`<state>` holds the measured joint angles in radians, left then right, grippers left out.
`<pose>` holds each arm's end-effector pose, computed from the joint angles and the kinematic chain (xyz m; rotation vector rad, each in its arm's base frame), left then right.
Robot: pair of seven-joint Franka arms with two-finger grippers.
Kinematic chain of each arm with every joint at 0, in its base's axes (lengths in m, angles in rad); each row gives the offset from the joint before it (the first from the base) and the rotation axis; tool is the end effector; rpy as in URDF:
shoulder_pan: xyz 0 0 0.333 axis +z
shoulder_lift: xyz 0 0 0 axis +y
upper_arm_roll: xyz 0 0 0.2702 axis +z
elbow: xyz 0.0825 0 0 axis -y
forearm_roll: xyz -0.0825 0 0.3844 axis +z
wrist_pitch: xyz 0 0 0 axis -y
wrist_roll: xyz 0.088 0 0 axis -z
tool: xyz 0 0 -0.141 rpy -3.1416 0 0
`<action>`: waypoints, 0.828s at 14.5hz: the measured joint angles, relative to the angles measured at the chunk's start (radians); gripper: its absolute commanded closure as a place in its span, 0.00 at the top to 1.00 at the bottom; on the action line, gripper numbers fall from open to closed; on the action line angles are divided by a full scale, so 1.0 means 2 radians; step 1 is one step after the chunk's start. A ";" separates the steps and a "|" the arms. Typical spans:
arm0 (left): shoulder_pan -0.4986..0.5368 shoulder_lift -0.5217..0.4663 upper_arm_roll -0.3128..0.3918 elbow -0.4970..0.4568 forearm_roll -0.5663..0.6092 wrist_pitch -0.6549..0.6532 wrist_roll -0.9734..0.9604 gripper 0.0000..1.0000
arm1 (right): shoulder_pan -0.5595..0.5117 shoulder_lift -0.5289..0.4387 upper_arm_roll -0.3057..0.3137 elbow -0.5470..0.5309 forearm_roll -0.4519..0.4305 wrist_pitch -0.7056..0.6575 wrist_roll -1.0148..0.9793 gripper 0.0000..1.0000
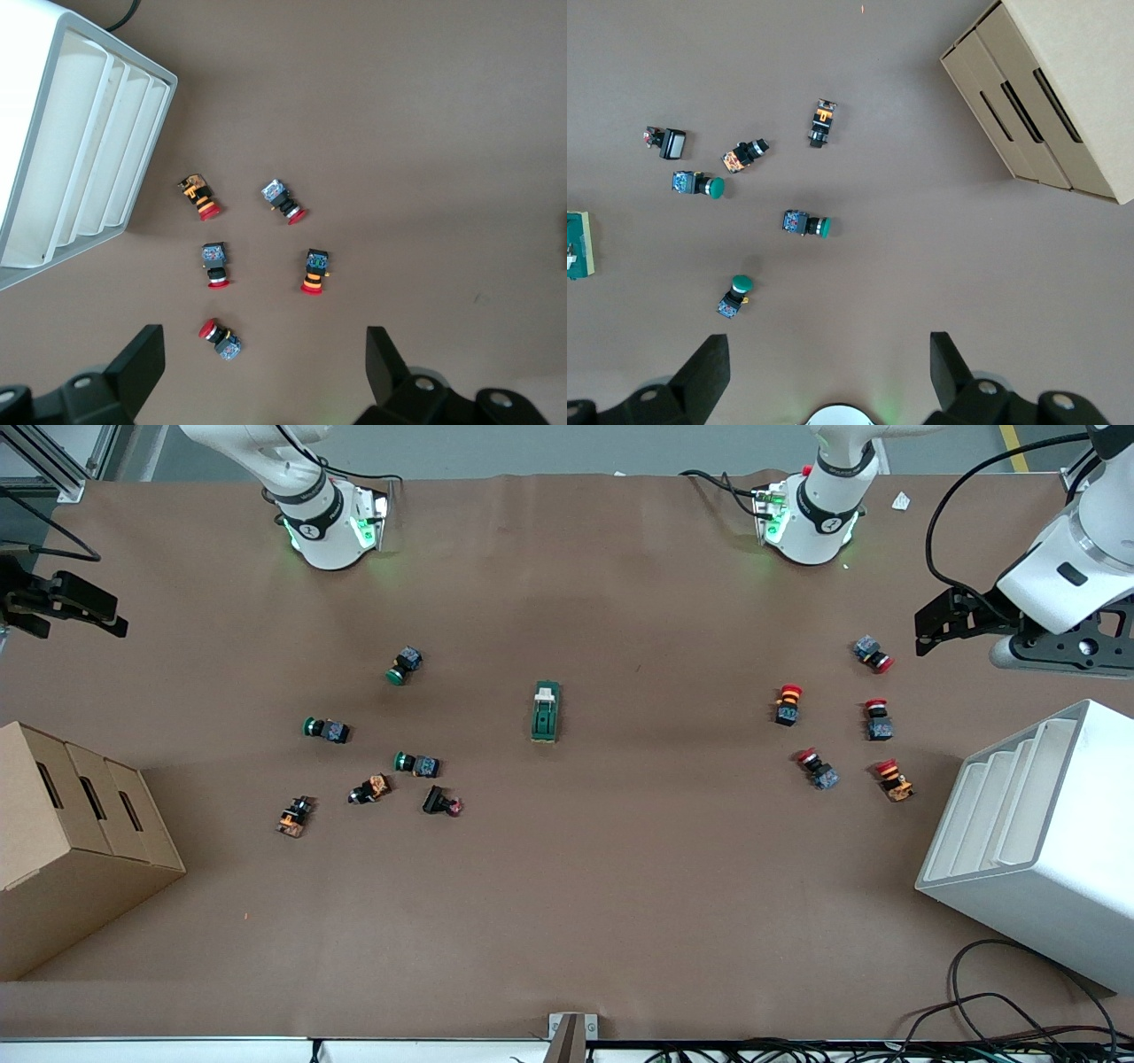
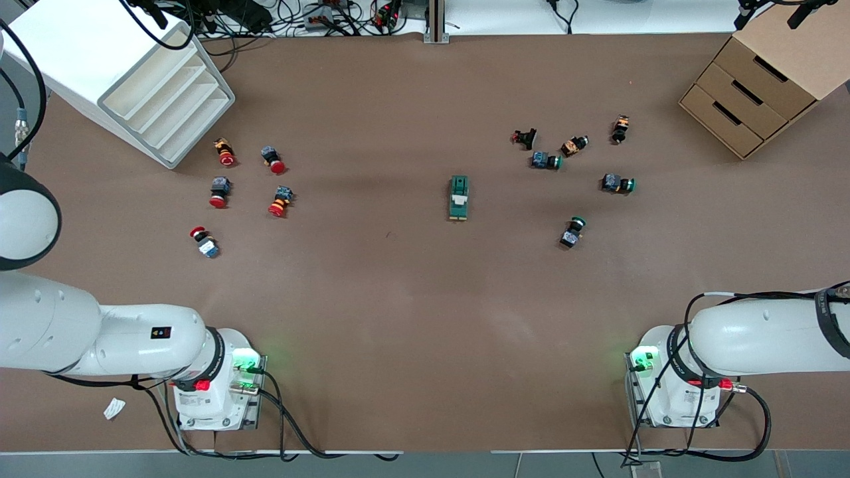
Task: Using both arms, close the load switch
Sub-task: 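Move the left gripper over the green load switch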
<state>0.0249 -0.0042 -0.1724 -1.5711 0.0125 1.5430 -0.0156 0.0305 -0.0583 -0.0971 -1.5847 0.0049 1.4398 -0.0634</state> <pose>0.5443 -0.0792 0.5445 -3.1195 0.2057 0.0357 0.5213 -0.0352 0.5588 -3.1226 0.0037 0.1344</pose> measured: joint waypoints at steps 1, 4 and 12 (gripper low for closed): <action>0.000 0.002 0.000 0.001 0.000 0.000 0.000 1.00 | 0.000 0.000 0.000 0.000 0.000 0.000 0.000 1.00; 0.000 0.005 -0.012 0.005 0.000 0.001 -0.001 1.00 | 0.000 0.000 0.000 0.000 0.000 0.000 0.000 1.00; -0.006 0.037 -0.177 0.025 0.000 0.004 -0.146 1.00 | 0.000 0.000 0.001 0.000 0.000 0.000 0.000 1.00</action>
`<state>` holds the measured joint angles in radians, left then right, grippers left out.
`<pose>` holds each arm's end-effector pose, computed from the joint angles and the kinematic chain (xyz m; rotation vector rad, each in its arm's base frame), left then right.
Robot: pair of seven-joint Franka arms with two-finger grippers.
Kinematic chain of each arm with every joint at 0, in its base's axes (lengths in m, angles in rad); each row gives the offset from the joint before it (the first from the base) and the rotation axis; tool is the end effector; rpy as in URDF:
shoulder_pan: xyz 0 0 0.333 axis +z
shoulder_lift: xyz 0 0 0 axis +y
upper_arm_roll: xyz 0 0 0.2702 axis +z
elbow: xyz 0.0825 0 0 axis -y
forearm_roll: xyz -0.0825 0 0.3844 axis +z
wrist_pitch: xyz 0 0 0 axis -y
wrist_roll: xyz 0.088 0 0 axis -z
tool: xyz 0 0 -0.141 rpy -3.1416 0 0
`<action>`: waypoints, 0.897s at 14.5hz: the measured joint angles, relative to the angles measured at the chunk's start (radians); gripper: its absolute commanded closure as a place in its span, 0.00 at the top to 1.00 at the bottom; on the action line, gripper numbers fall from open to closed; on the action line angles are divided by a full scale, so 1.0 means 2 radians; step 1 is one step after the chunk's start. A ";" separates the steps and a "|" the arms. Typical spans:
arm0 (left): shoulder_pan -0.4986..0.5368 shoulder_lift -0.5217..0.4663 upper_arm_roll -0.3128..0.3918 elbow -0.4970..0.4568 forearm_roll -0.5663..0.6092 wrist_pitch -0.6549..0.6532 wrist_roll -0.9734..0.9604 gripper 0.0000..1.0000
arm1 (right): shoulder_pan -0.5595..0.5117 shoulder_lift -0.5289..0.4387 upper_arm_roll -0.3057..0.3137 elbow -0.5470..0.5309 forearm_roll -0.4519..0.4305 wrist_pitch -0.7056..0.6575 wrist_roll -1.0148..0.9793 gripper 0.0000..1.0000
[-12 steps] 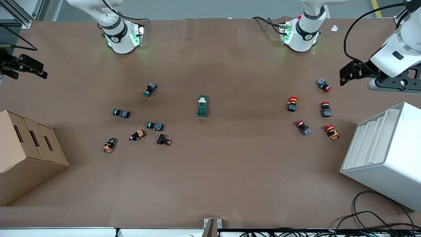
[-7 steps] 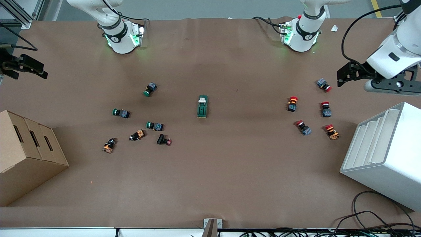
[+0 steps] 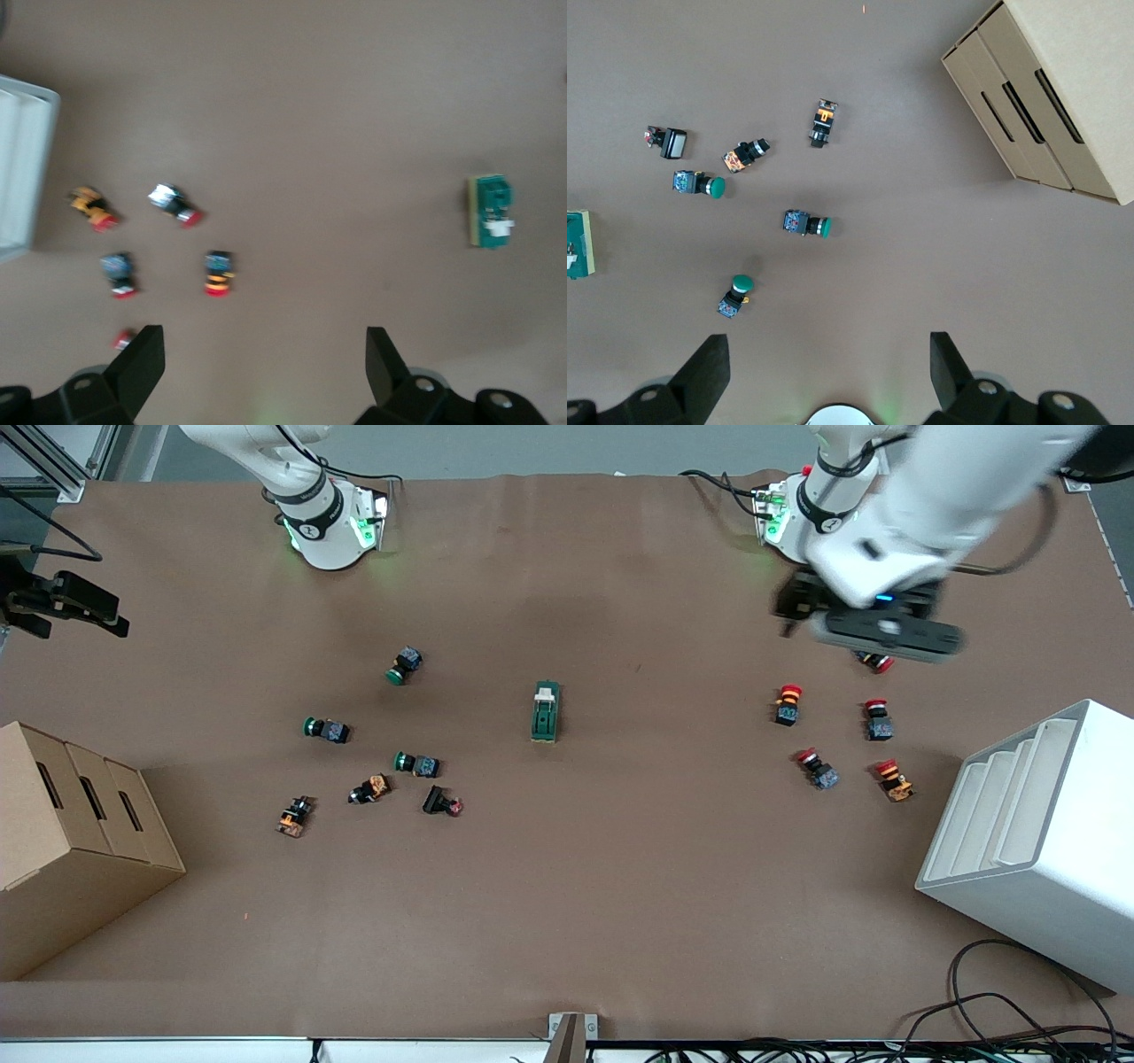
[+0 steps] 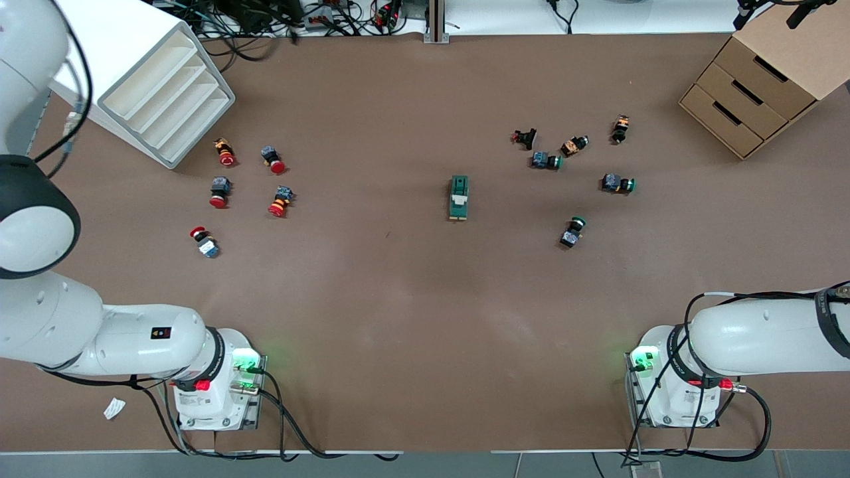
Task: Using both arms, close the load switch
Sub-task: 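Move the left gripper over the green load switch, then lower the left gripper to the white handle while the right gripper reaches the switch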
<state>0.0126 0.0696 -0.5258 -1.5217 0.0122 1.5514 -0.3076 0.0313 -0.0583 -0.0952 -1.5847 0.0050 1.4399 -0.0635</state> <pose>0.4990 -0.2706 0.5322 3.1159 -0.3206 -0.0580 0.5214 -0.0338 0.5588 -3.1227 -0.0007 0.1342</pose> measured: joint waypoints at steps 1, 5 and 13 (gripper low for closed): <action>-0.009 0.007 -0.023 -0.002 0.002 0.011 -0.051 1.00 | 0.000 0.000 0.000 0.000 0.000 0.000 0.000 1.00; -0.089 0.033 -0.042 -0.025 0.028 0.070 -0.249 1.00 | 0.001 0.000 0.001 0.001 0.000 0.001 0.000 1.00; -0.303 0.188 -0.042 -0.063 0.267 0.165 -0.677 1.00 | 0.002 0.019 -0.001 0.008 -0.001 0.003 0.000 1.00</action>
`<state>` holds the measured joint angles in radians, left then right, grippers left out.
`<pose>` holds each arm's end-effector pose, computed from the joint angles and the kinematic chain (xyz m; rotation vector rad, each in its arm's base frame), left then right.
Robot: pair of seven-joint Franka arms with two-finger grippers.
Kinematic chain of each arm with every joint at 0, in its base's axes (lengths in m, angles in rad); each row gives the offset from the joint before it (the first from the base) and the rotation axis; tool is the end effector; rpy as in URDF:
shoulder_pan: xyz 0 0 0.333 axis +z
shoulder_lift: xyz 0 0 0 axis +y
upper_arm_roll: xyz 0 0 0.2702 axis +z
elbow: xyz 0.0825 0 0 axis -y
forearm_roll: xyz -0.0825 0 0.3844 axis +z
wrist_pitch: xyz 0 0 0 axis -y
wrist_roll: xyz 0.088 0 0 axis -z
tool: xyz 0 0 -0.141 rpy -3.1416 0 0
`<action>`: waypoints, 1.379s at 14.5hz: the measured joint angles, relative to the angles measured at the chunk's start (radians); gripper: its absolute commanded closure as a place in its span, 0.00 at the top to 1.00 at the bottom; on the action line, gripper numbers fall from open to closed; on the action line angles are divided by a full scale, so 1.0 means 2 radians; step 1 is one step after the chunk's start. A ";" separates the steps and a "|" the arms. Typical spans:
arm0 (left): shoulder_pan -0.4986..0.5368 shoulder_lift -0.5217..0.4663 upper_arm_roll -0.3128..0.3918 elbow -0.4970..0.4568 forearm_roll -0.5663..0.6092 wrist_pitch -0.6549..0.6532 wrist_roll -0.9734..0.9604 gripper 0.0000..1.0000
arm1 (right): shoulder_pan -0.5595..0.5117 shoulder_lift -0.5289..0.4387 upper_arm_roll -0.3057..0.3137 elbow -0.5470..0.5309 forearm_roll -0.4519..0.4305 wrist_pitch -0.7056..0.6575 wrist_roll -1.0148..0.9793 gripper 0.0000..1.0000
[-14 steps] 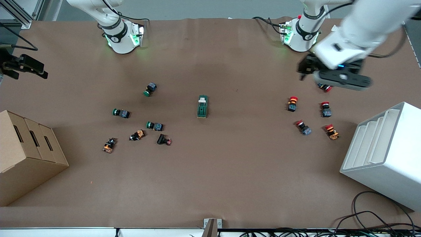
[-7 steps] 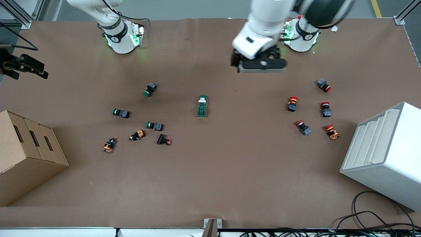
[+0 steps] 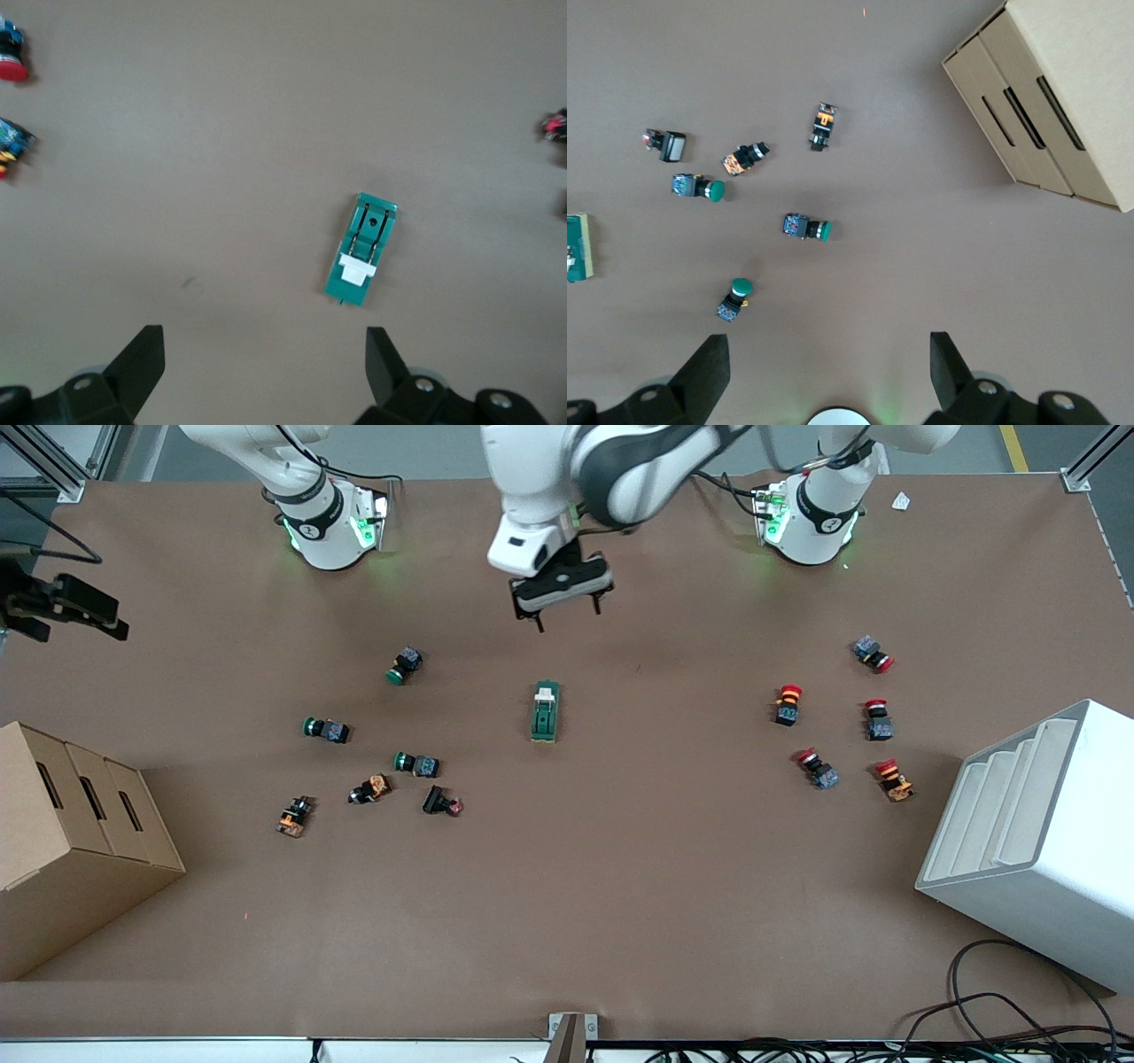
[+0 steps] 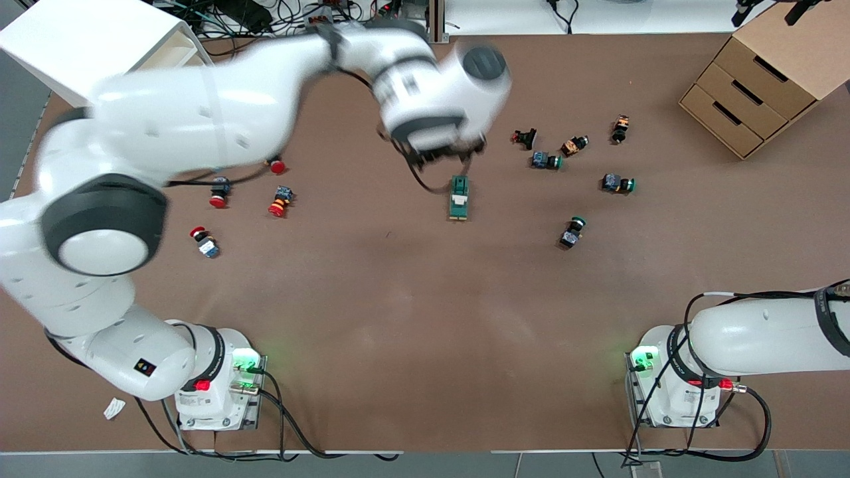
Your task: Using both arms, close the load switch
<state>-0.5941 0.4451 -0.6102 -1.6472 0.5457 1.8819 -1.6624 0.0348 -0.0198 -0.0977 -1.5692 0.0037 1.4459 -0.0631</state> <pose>0.3015 -0.5577 0.3109 -2.9426 -0.4265 -0.3562 0.5316 -0.0333 0.5461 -3.1253 -0.0009 0.1612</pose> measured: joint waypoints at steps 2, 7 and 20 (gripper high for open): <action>-0.040 0.052 0.000 -0.001 0.071 0.003 -0.088 1.00 | 0.000 0.038 -0.001 -0.002 0.000 0.020 0.000 1.00; -0.077 0.130 0.000 -0.027 0.254 0.029 -0.242 0.99 | 0.021 0.128 0.003 0.002 0.003 0.073 0.030 1.00; -0.069 0.204 0.035 -0.111 0.655 0.071 -0.431 0.99 | 0.223 0.225 0.010 -0.005 0.107 0.197 0.537 1.00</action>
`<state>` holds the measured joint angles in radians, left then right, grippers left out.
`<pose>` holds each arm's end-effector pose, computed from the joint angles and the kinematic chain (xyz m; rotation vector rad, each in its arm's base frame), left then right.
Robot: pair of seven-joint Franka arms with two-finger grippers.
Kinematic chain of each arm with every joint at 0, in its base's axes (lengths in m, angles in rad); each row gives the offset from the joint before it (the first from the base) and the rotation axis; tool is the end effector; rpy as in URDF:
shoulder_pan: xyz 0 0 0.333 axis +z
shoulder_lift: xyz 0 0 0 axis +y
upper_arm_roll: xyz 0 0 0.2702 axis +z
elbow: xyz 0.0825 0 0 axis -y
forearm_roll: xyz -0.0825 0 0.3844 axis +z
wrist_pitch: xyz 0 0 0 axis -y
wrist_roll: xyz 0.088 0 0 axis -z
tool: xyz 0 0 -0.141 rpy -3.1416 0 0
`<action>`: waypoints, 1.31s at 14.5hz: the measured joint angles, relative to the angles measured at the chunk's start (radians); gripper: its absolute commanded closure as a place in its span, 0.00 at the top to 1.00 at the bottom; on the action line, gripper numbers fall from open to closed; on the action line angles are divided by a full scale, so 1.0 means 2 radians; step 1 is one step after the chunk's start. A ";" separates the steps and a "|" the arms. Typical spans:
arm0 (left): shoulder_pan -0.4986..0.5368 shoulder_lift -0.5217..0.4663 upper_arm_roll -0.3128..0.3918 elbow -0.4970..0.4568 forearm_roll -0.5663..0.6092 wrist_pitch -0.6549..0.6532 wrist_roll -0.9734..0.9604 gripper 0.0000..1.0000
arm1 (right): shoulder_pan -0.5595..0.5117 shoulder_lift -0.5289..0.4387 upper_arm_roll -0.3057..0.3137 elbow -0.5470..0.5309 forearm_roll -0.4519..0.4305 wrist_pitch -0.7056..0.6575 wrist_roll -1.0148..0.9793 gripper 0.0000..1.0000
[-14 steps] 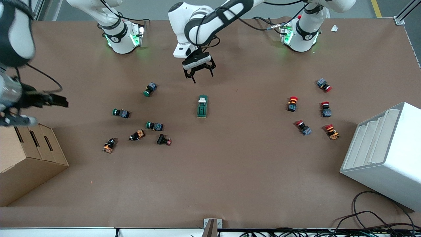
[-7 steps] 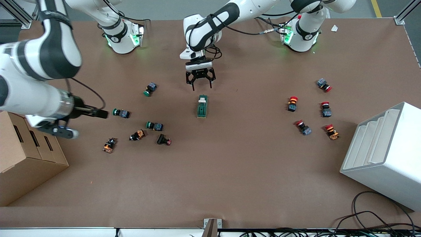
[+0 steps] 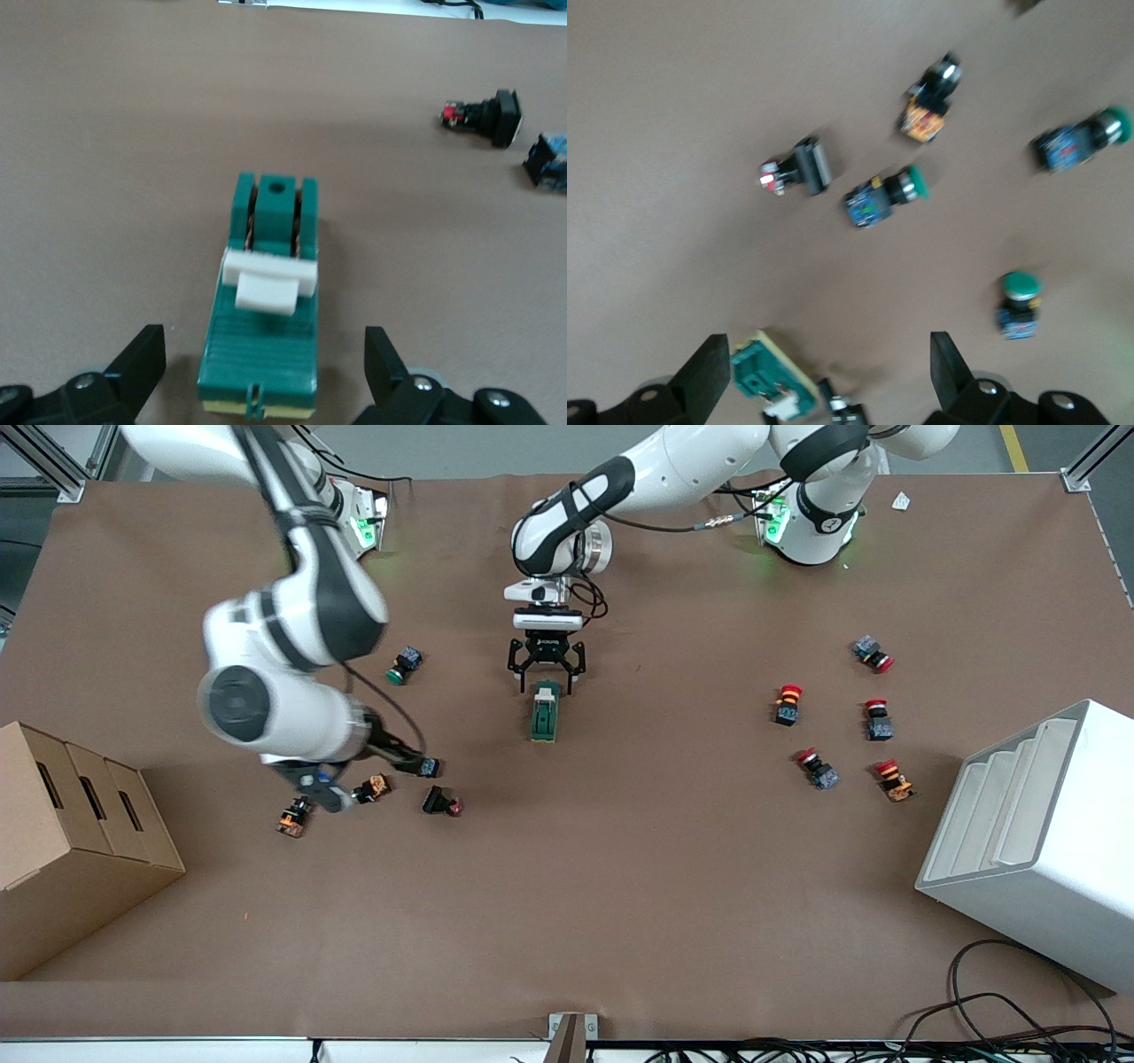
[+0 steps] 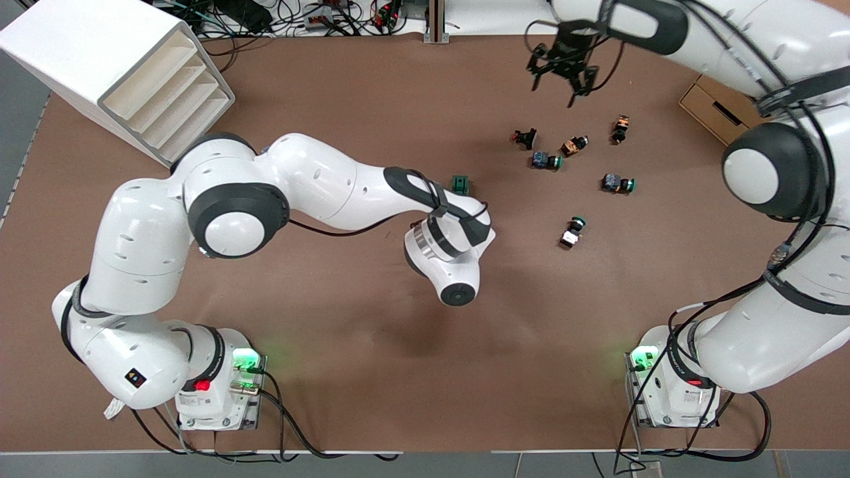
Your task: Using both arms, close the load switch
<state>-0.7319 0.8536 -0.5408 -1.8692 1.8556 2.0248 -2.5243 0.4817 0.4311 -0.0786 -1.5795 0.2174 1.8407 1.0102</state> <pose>0.2384 -0.5431 0.0456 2.7194 -0.0050 1.3971 0.5729 0.2746 0.3035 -2.9217 1.0311 0.3706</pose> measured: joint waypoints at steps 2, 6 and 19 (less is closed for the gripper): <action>-0.001 0.004 0.001 0.000 0.009 -0.007 -0.001 0.99 | 0.031 0.021 0.000 -0.001 0.016 0.033 0.051 1.00; -0.006 0.006 0.003 -0.001 0.012 -0.017 -0.001 0.99 | 0.066 0.056 0.000 -0.024 0.080 0.118 0.079 1.00; -0.051 0.014 0.032 0.005 0.018 -0.058 -0.007 0.99 | 0.157 0.110 0.012 -0.064 0.099 0.187 0.110 1.00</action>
<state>-0.8348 0.8819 -0.4771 -1.8597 1.8914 1.9092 -2.5377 0.7966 0.6505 -0.0542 -1.7075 0.4158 2.2142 1.2298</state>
